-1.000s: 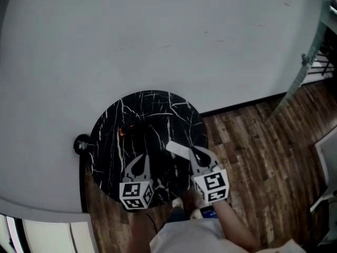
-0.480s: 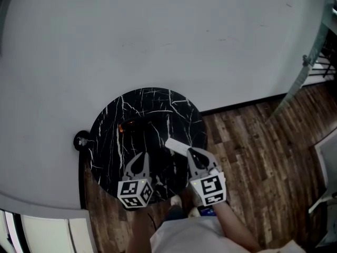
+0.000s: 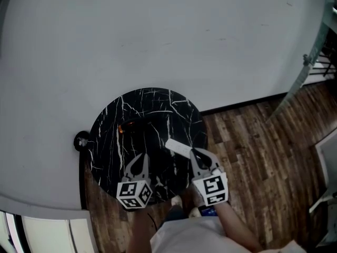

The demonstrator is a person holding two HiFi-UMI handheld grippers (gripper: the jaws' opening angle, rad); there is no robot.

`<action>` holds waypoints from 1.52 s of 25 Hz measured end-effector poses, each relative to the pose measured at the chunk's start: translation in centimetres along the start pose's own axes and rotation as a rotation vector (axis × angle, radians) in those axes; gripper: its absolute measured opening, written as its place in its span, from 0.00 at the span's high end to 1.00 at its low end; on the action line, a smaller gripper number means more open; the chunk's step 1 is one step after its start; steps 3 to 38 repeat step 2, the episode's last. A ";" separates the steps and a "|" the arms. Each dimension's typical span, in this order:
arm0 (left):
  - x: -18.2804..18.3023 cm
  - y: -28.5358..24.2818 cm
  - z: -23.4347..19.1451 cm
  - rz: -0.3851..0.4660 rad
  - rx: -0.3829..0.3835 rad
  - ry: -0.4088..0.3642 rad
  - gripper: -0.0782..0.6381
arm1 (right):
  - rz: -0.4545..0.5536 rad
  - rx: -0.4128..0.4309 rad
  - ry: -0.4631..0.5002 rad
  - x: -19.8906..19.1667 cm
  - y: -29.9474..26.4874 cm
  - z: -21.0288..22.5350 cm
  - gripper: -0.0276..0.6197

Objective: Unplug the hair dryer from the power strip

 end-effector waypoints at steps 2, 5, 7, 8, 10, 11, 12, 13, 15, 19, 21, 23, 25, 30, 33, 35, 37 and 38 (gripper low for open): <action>0.0 0.0 0.0 0.000 0.004 -0.013 0.89 | -0.003 -0.004 -0.003 -0.1 0.0 0.2 0.96; 0.0 0.0 0.0 0.000 0.004 -0.013 0.89 | -0.003 -0.004 -0.003 -0.1 0.0 0.2 0.96; 0.0 0.0 0.0 0.000 0.004 -0.013 0.89 | -0.003 -0.004 -0.003 -0.1 0.0 0.2 0.96; 0.0 0.0 0.0 0.000 0.004 -0.013 0.89 | -0.003 -0.004 -0.003 -0.1 0.0 0.2 0.96; 0.0 0.0 0.0 0.000 0.004 -0.013 0.89 | -0.003 -0.004 -0.003 -0.1 0.0 0.2 0.96; 0.0 0.0 0.0 0.000 0.004 -0.013 0.89 | -0.003 -0.004 -0.003 -0.1 0.0 0.2 0.96; 0.0 0.0 0.0 0.000 0.004 -0.013 0.89 | -0.003 -0.004 -0.003 -0.1 0.0 0.2 0.96; 0.0 0.0 0.0 0.000 0.004 -0.013 0.89 | -0.003 -0.004 -0.003 -0.1 0.0 0.2 0.96; 0.0 0.0 0.0 0.000 0.004 -0.013 0.89 | -0.003 -0.004 -0.003 -0.1 0.0 0.2 0.96; 0.0 0.0 0.0 0.000 0.004 -0.013 0.89 | -0.003 -0.004 -0.003 -0.1 0.0 0.2 0.96; 0.0 0.0 0.0 0.000 0.004 -0.013 0.89 | -0.003 -0.004 -0.003 -0.1 0.0 0.2 0.96; 0.0 0.0 0.0 0.000 0.004 -0.013 0.89 | -0.003 -0.004 -0.003 -0.1 0.0 0.2 0.96; 0.0 0.0 0.0 0.000 0.004 -0.013 0.89 | -0.003 -0.004 -0.003 -0.1 0.0 0.2 0.96; 0.0 0.0 0.0 0.000 0.004 -0.013 0.89 | -0.003 -0.004 -0.003 -0.1 0.0 0.2 0.96; 0.0 0.0 0.0 0.000 0.004 -0.013 0.89 | -0.003 -0.004 -0.003 -0.1 0.0 0.2 0.96; 0.0 0.0 0.0 0.000 0.004 -0.013 0.89 | -0.003 -0.004 -0.003 -0.1 0.0 0.2 0.96; 0.0 0.0 0.0 0.000 0.004 -0.013 0.89 | -0.003 -0.004 -0.003 -0.1 0.0 0.2 0.96; 0.0 0.0 0.0 0.000 0.004 -0.013 0.89 | -0.003 -0.004 -0.003 -0.1 0.0 0.2 0.96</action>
Point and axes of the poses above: the fingertips, and each gripper's own axes: y backward along the fingers, z to its right, x out of its top, the point moved 8 cm from there along y, backward along the fingers, and after that the axes turned 13 degrees about z, right-handed, at the moved point
